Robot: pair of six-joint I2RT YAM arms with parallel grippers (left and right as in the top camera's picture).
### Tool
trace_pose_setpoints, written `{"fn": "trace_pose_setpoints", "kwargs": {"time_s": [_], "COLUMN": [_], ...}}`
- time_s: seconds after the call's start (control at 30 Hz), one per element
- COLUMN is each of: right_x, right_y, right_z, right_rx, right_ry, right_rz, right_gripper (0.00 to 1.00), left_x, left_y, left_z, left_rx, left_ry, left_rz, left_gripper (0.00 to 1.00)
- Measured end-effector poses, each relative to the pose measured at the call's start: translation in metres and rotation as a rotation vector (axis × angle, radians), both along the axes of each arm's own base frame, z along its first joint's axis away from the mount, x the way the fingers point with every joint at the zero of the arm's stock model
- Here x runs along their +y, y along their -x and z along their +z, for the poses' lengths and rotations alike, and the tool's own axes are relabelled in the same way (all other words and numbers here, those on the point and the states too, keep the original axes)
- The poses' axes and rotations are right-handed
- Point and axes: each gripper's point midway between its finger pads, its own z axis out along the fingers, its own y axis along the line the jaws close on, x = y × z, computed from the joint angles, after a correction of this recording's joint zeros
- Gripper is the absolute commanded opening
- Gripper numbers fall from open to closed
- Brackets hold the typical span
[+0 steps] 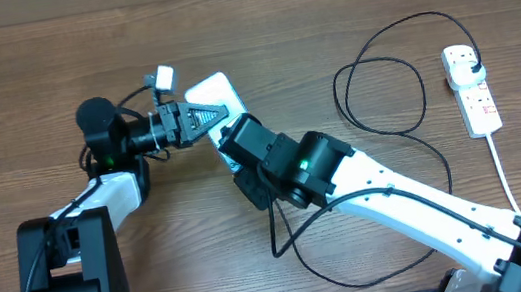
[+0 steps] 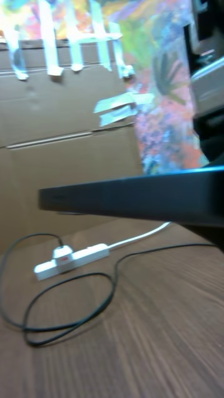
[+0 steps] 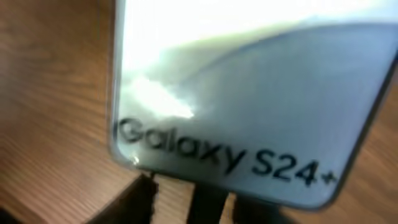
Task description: Plug charger to phone and switch on socket
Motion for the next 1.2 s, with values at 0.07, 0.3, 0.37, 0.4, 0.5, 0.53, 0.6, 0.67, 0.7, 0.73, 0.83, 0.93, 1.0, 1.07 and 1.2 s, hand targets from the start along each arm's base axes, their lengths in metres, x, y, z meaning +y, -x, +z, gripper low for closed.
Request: {"fn": "trace_pose_setpoints", "kwargs": {"time_s": [0.07, 0.3, 0.37, 0.4, 0.5, 0.53, 0.6, 0.67, 0.7, 0.73, 0.83, 0.93, 1.0, 1.07, 1.2], "right_x": [0.001, 0.003, -0.015, -0.029, -0.077, -0.093, -0.125, -0.152, -0.17, -0.179, -0.194, -0.199, -0.199, -0.198, -0.197], "right_y": [0.003, 0.005, 0.014, 0.019, 0.036, 0.042, 0.056, 0.07, 0.082, 0.087, 0.102, 0.107, 0.106, 0.104, 0.103], "right_z": [0.012, 0.126, 0.164, 0.186, 0.238, 0.25, 0.272, 0.291, 0.302, 0.307, 0.31, 0.307, 0.304, 0.303, 0.302], "right_rx": [0.006, -0.101, -0.147, -0.181, -0.294, -0.33, -0.399, -0.464, -0.504, -0.526, -0.544, -0.539, -0.532, -0.529, -0.526], "right_ry": [-0.017, -0.196, -0.24, -0.27, -0.345, -0.365, -0.408, -0.456, -0.491, -0.508, -0.528, -0.519, -0.51, -0.504, -0.497], "right_rz": [0.005, 0.011, 0.003, -0.012, -0.068, -0.088, -0.133, -0.174, -0.198, -0.207, -0.214, -0.216, -0.215, -0.217, -0.219], "right_gripper": [0.79, 1.0, 1.0, 1.0, 1.0, 1.0, 1.0, 1.0, 1.0, 1.0, 1.0, 1.0, 1.0, 1.0, 1.0], "left_x": [-0.001, -0.02, -0.03, -0.037, -0.061, -0.069, -0.086, -0.1, -0.109, -0.112, -0.116, -0.119, -0.121, -0.124, -0.13], "left_y": [0.001, 0.021, 0.027, 0.03, 0.035, 0.035, 0.034, 0.03, 0.024, 0.018, -0.003, -0.025, -0.039, -0.052, -0.075], "left_z": [0.0, 0.006, 0.014, 0.021, 0.046, 0.055, 0.078, 0.097, 0.11, 0.111, 0.103, 0.072, 0.046, 0.021, 0.006], "left_rx": [0.003, 0.036, 0.007, -0.014, -0.065, -0.079, -0.101, -0.081, -0.094, -0.079, -0.109, -0.087, -0.033, 0.027, 0.067], "left_ry": [0.001, 0.011, 0.015, 0.019, 0.027, 0.029, 0.031, 0.026, 0.022, 0.018, 0.015, 0.012, 0.007, -0.001, -0.014], "left_rz": [-0.003, -0.118, -0.146, -0.168, -0.238, -0.262, -0.31, -0.353, -0.382, -0.392, -0.409, -0.404, -0.388, -0.351, -0.252], "left_gripper": [0.04, 0.04, 0.04, 0.04, 0.04, 0.04, 0.04, 0.04, 0.04, 0.04, 0.04, 0.04, 0.04, 0.04, 0.04]}}
